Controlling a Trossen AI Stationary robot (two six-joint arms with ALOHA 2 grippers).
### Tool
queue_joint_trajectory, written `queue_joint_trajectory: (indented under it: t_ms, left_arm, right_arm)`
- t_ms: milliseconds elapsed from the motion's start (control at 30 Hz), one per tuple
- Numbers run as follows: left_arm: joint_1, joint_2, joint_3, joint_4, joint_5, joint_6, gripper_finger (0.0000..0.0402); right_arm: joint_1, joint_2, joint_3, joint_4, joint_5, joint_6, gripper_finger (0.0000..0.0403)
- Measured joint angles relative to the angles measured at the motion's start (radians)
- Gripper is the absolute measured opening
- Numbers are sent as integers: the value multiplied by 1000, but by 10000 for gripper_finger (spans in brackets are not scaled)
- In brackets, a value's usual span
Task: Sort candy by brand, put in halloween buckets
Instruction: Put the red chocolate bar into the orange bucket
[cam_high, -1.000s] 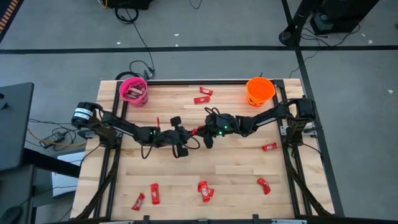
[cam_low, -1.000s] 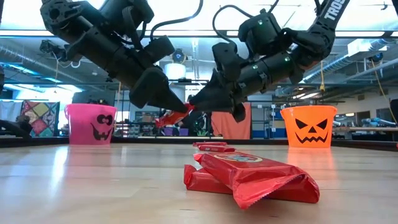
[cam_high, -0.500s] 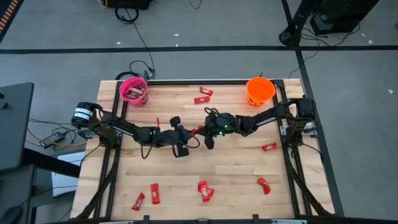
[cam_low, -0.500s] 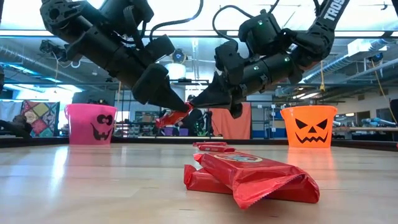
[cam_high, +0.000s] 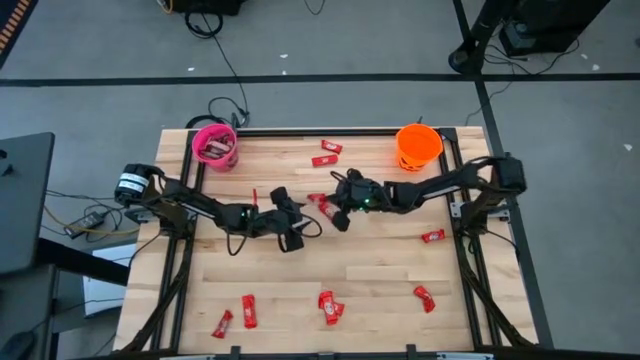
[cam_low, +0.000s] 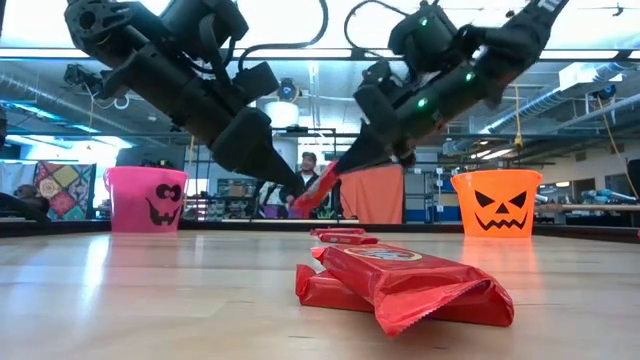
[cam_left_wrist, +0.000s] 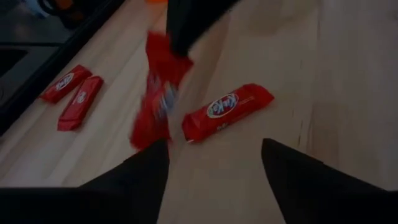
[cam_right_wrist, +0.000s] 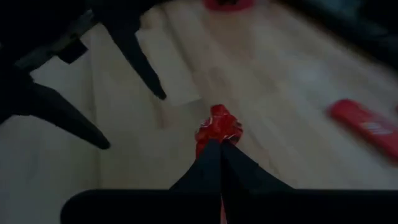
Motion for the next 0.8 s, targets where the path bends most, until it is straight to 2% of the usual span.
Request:
queue_joint_trajectory:
  t_ms: [133,333,567,667,800]
  left_arm:
    - [57,0,0,7,-1,-35,272]
    - [148,0,0,37,65,-44,257]
    - [245,0,0,97,188,-22,250]
    - [261,0,0,100,195,-33,250]
    - [258,0,-2,101,201,-25,250]
  right_arm:
    - [0,-129,0,-146,92,-43,2]
    - [-6,-368,0,-467,263,-82,2]
    - [-71,-589,0,-917,503,35,2]
    - [-104,-654,0,-1014,592,91,2]
    - [-172,-696,0,-1063,607,131,2]
